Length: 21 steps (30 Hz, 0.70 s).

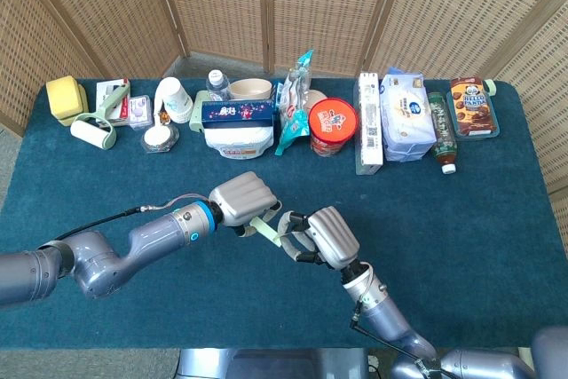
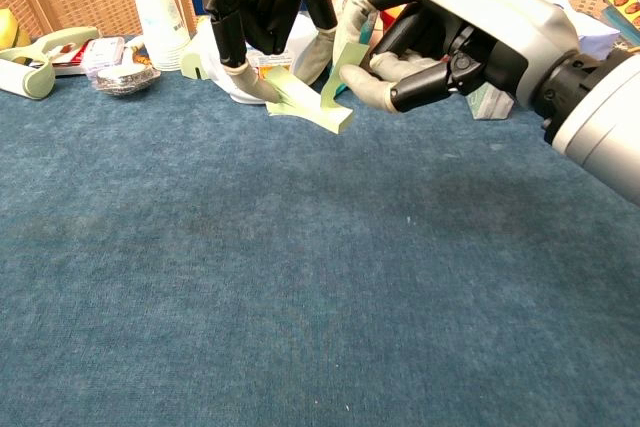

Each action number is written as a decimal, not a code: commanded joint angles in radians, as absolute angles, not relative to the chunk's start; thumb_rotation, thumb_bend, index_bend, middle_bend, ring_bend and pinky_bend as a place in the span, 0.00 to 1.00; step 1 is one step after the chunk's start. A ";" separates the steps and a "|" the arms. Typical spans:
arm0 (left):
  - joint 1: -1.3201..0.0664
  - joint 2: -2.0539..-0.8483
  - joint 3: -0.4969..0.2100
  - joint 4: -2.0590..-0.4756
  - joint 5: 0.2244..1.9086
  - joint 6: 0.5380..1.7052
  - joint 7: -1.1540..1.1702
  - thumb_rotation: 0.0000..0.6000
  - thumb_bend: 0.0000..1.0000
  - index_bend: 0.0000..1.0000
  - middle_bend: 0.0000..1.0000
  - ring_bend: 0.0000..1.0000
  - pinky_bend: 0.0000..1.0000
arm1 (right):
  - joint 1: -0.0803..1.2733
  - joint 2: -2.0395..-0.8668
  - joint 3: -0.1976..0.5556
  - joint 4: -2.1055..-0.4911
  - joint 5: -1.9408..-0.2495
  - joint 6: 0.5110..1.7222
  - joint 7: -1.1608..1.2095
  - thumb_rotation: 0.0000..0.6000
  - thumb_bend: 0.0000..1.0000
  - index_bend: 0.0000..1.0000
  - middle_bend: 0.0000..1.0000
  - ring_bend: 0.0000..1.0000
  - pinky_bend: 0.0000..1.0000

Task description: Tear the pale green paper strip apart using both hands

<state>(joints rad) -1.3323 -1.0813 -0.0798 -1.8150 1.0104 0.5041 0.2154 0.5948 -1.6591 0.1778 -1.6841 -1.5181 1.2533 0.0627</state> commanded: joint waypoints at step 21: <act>-1.331 -1.084 -0.073 -1.807 1.007 0.503 0.217 1.00 0.46 0.66 1.00 1.00 1.00 | 0.589 -1.656 0.182 -1.683 -1.515 1.261 0.076 1.00 0.53 0.69 1.00 1.00 0.99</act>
<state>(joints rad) -1.3308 -1.0844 -0.0734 -1.8066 1.0075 0.5034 0.2174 0.5888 -1.6557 0.1824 -1.6828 -1.5153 1.2610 0.0758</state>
